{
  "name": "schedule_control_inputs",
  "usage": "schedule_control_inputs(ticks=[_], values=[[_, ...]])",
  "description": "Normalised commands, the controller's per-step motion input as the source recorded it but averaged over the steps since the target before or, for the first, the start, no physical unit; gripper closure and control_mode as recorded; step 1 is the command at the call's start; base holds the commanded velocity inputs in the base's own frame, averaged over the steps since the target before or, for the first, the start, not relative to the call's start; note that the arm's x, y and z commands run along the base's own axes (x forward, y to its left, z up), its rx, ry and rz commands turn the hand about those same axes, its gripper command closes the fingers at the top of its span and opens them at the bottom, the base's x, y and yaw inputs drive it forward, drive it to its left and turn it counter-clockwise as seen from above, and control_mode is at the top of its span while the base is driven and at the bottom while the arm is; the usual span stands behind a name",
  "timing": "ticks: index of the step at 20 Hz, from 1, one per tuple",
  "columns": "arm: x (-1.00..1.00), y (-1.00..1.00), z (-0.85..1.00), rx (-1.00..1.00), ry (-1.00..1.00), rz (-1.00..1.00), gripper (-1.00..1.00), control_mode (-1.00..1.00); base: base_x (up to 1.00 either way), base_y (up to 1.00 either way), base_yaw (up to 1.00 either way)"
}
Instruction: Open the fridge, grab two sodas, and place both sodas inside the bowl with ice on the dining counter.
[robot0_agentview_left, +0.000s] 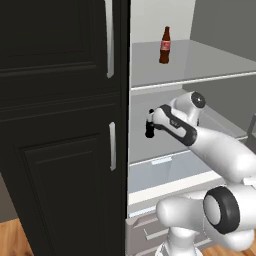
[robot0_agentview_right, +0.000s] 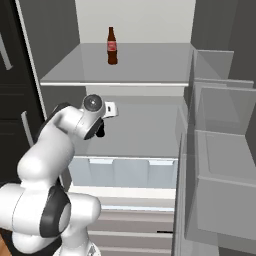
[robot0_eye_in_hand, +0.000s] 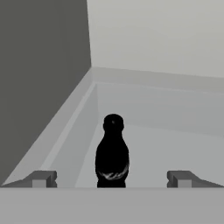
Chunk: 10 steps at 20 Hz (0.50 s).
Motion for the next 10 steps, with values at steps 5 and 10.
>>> schedule_control_inputs(ticks=[5,10], values=[[0.17,0.03,-0.25,-0.01,0.00,0.00,-1.00,-1.00,0.00,0.00,0.00],[0.18,0.05,-0.22,-0.01,0.00,0.00,-1.00,-1.00,0.00,0.00,0.00]])
